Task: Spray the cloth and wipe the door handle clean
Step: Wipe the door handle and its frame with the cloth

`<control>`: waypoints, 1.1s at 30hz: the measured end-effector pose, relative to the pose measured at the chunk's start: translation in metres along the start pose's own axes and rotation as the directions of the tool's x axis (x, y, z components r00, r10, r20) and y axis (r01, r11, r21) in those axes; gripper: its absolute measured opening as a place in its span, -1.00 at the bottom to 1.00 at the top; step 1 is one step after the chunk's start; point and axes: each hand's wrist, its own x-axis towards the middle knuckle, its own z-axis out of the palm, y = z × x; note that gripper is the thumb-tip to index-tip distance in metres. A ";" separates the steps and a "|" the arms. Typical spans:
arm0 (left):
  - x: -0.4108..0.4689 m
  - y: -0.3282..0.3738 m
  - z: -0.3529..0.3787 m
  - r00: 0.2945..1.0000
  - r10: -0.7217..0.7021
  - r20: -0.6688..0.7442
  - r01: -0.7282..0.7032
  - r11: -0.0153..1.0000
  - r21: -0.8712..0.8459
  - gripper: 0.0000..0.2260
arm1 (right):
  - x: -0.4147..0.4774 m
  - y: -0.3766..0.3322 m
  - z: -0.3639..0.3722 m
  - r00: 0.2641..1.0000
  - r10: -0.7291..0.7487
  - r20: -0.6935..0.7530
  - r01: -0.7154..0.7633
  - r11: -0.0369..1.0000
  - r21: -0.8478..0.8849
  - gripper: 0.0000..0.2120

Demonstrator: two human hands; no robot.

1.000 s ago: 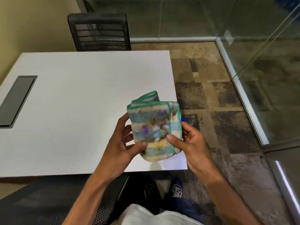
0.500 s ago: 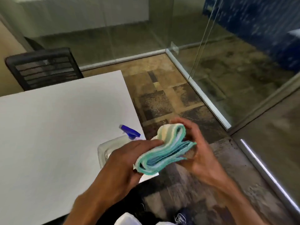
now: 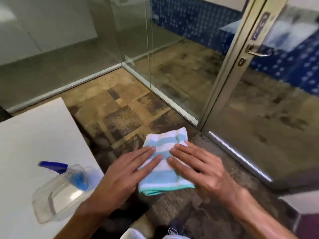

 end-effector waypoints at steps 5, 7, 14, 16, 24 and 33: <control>0.057 0.031 0.043 0.778 -0.603 0.175 0.533 0.487 -0.692 -0.44 | -0.063 0.020 -0.025 0.997 0.044 -0.059 -0.052 0.987 -0.151 -0.67; 0.078 0.039 0.059 0.618 -0.629 0.472 0.595 -0.018 -0.804 -0.59 | -0.083 0.026 -0.032 0.994 0.057 -0.094 -0.074 0.978 -0.197 -0.65; 0.150 0.061 0.104 0.540 -0.465 0.701 0.641 -0.312 -0.701 -0.46 | -0.123 0.041 -0.052 0.994 0.083 -0.077 -0.105 0.931 -0.351 -0.79; 0.166 0.061 0.115 0.577 -0.483 0.659 0.652 -0.215 -0.728 -0.47 | -0.129 0.046 -0.051 0.994 0.092 -0.057 -0.107 0.923 -0.371 -0.88; 0.239 0.031 0.151 0.738 -0.330 0.589 0.648 0.102 -0.755 -0.55 | -0.137 0.095 -0.033 0.978 0.207 0.017 -0.188 0.917 -0.351 -0.93; 0.351 -0.062 0.187 0.743 -0.104 0.661 0.669 0.112 -0.735 -0.60 | -0.093 0.209 -0.013 0.941 0.300 0.156 -0.201 0.866 -0.457 -0.69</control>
